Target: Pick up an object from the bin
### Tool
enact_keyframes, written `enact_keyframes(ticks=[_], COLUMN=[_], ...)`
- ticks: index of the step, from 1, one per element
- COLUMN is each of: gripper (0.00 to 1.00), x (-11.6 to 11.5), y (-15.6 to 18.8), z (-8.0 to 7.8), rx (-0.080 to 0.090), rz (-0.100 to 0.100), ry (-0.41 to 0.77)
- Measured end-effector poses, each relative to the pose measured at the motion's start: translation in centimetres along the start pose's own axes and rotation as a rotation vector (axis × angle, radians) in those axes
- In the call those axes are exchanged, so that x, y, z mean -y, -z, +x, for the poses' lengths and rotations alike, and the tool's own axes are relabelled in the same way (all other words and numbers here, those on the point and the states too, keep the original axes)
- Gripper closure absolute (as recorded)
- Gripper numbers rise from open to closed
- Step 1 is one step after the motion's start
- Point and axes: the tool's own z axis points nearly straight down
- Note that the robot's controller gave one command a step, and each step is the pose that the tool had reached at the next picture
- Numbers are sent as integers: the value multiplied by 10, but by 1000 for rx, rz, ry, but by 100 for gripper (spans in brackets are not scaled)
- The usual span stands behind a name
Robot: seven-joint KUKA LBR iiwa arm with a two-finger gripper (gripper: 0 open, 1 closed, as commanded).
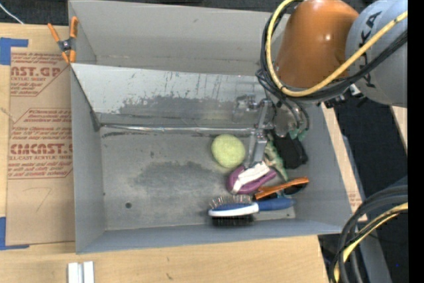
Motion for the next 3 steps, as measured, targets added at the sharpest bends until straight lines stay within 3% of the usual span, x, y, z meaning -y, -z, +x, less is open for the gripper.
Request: enact_keyframes(ticks=[1,2,3], gripper=[0,0,0], x=[0,13,22], y=[5,-120,-67], z=[-1,-25,-16], rx=[8,7,8], rz=[0,1,-2], ry=[0,155,-262])
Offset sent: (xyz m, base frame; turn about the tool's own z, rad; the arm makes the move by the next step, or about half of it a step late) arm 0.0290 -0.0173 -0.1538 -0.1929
